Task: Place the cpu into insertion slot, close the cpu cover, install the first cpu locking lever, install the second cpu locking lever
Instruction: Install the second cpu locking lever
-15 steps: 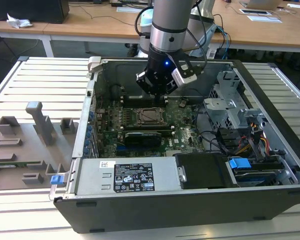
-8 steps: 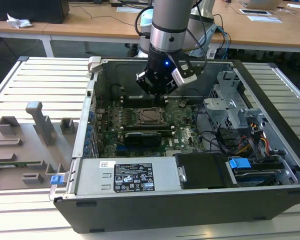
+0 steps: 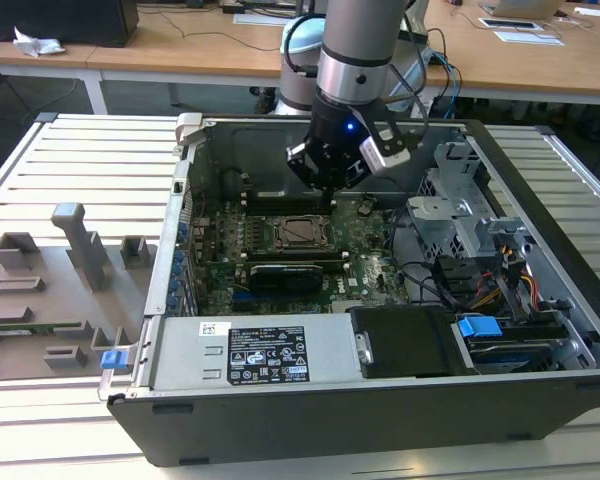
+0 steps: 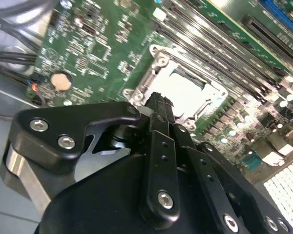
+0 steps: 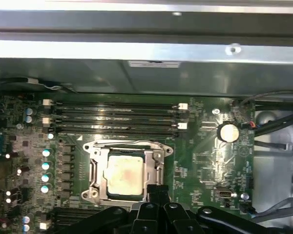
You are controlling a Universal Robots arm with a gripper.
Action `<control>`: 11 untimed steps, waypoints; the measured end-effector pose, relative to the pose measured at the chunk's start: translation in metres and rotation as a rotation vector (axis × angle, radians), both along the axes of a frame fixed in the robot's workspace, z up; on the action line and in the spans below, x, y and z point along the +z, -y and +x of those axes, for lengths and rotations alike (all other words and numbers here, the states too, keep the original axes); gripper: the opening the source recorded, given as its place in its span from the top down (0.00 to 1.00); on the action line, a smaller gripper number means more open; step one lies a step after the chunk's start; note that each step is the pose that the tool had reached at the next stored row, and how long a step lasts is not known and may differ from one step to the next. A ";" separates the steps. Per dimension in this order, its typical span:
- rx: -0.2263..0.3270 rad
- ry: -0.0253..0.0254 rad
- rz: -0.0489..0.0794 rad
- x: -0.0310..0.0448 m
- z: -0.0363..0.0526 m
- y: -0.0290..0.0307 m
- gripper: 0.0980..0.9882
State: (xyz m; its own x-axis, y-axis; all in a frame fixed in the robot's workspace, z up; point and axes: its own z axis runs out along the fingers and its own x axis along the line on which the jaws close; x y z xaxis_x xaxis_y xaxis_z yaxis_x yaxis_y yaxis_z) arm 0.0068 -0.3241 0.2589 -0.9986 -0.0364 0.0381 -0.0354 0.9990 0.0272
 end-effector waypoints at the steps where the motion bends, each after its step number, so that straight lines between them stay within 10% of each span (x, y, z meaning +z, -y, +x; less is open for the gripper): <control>1: 0.000 -0.0002 0.000 0.0000 0.0010 0.0001 0.99; 11: 0.000 -0.0002 0.000 -0.0019 0.0002 0.0163 0.99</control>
